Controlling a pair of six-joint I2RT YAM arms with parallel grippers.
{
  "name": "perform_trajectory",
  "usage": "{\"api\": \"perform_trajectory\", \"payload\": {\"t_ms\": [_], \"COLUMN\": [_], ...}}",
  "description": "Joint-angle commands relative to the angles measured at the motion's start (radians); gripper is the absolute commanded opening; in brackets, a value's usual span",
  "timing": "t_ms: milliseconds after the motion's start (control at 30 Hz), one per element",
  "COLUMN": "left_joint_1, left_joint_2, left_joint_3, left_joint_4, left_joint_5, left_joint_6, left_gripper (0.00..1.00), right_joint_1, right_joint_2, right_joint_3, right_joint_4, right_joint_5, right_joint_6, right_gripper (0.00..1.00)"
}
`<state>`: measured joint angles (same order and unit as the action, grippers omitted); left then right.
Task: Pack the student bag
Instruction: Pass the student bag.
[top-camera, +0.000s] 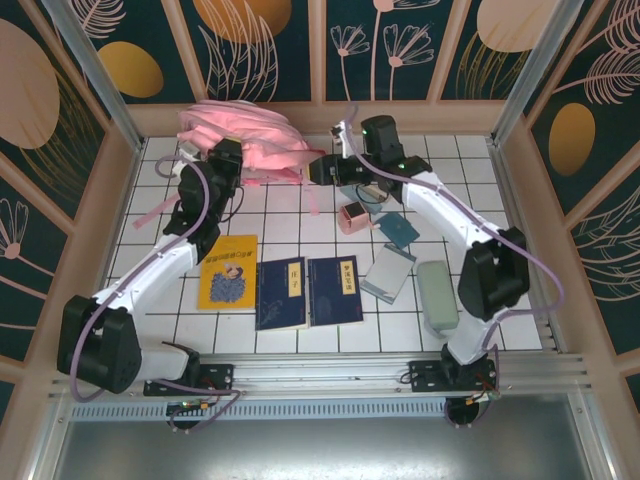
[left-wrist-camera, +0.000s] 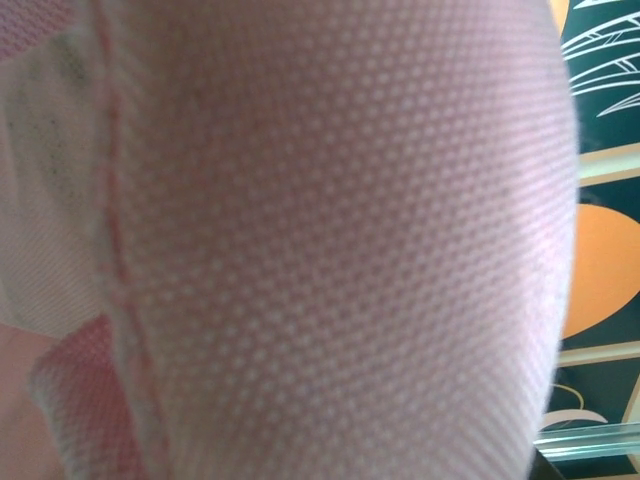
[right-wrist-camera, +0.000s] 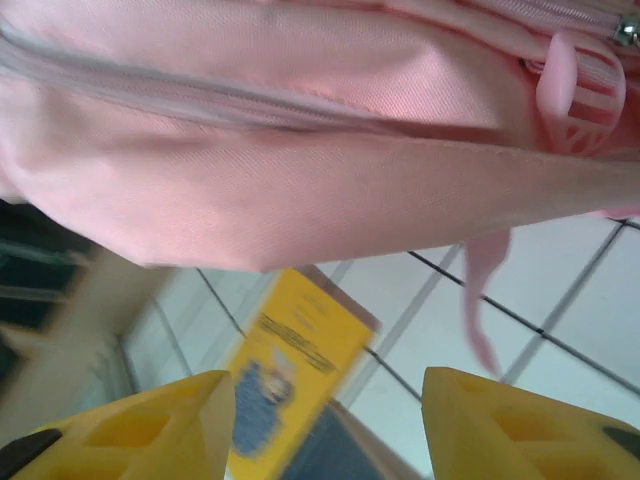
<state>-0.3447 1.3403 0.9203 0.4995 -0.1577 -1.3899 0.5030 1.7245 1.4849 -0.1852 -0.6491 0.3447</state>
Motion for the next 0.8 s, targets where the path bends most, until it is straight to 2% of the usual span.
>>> {"api": "perform_trajectory", "payload": {"t_ms": [0, 67, 133, 267, 367, 433, 500, 533, 567, 633, 667, 700, 767], "left_joint_1": [-0.009, -0.016, -0.024, -0.032, -0.039, -0.043, -0.049, -0.051, -0.053, -0.053, -0.053, -0.053, -0.053], "left_joint_2": [0.016, 0.027, 0.031, 0.030, 0.027, 0.025, 0.018, 0.009, -0.003, -0.040, -0.066, -0.092, -0.148], "left_joint_3": [0.076, 0.089, 0.096, 0.102, 0.097, 0.094, 0.088, 0.083, 0.079, 0.071, 0.072, 0.077, 0.099], "left_joint_4": [0.144, 0.142, 0.142, 0.140, 0.143, 0.144, 0.148, 0.147, 0.141, 0.113, 0.076, 0.039, -0.063], "left_joint_5": [0.022, 0.027, 0.030, 0.032, 0.036, 0.044, 0.052, 0.059, 0.065, 0.074, 0.075, 0.077, 0.090], "left_joint_6": [-0.066, -0.066, -0.069, -0.069, -0.076, -0.083, -0.081, -0.076, -0.069, -0.025, 0.017, 0.065, 0.199], "left_gripper": [0.01, 0.02, 0.03, 0.05, 0.05, 0.07, 0.14, 0.19, 0.23, 0.35, 0.44, 0.52, 0.76], "right_joint_1": [0.035, 0.075, 0.121, 0.174, 0.182, 0.182, 0.176, 0.166, 0.157, 0.127, 0.109, 0.094, 0.057], "right_joint_2": [-0.075, -0.104, -0.108, -0.034, 0.057, 0.109, 0.157, 0.175, 0.189, 0.204, 0.200, 0.196, 0.178], "right_joint_3": [-0.173, -0.246, -0.260, -0.190, -0.117, -0.081, -0.023, 0.007, 0.027, 0.067, 0.075, 0.077, 0.074], "right_joint_4": [0.401, 0.571, 0.638, 0.701, 0.764, 0.807, 0.789, 0.755, 0.746, 0.690, 0.652, 0.642, 0.607], "right_joint_5": [0.018, 0.073, 0.144, 0.194, 0.196, 0.218, 0.241, 0.252, 0.255, 0.247, 0.244, 0.231, 0.201], "right_joint_6": [0.483, 0.695, 0.806, 0.927, 0.996, 1.030, 1.022, 1.014, 1.004, 0.971, 0.959, 0.945, 0.917], "right_gripper": [0.60, 0.75, 0.88, 0.93, 0.89, 0.83, 0.72, 0.62, 0.46, 0.09, 0.00, 0.00, 0.00]}}
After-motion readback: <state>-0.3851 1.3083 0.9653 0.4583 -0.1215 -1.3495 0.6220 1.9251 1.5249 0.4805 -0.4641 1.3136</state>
